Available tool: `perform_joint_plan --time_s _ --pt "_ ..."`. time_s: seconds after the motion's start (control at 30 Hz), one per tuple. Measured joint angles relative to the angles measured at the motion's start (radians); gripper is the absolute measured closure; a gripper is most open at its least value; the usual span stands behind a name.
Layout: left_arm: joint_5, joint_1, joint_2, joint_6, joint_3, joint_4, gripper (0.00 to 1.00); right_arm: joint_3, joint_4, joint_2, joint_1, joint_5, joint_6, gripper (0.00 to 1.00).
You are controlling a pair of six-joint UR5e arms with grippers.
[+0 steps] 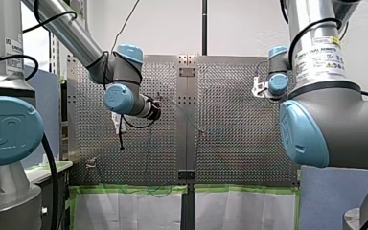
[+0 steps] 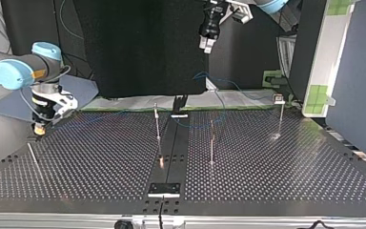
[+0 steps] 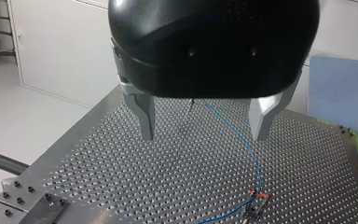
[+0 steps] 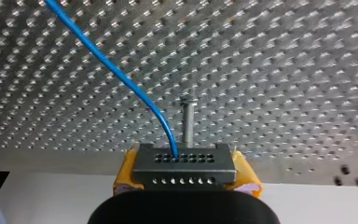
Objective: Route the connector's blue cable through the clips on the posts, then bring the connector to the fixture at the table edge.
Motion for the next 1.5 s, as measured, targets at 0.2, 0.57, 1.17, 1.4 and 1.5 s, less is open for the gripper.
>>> perform_joint_plan --time_s 0.2,0.57,1.17,1.4,1.5 --pt "-0.003 0.003 -0.001 -0.001 0.0 -0.003 0.0 0.018 -0.047 0.021 -0.033 -0.042 0.014 1.0" --pt "-0.005 0.009 -0.002 0.008 0.0 -0.003 0.0 0.02 -0.119 0.027 -0.064 -0.125 0.002 1.0" --pt "-0.008 0.009 -0.004 0.044 0.0 0.004 0.0 0.02 -0.164 0.036 -0.128 -0.289 -0.043 1.0" --pt "-0.008 0.009 -0.005 0.044 0.0 0.01 0.0 0.02 -0.146 0.048 -0.159 -0.341 -0.066 1.0" --pt "-0.008 0.01 -0.006 0.044 0.0 0.009 0.0 0.02 -0.146 0.05 -0.171 -0.363 -0.069 1.0"
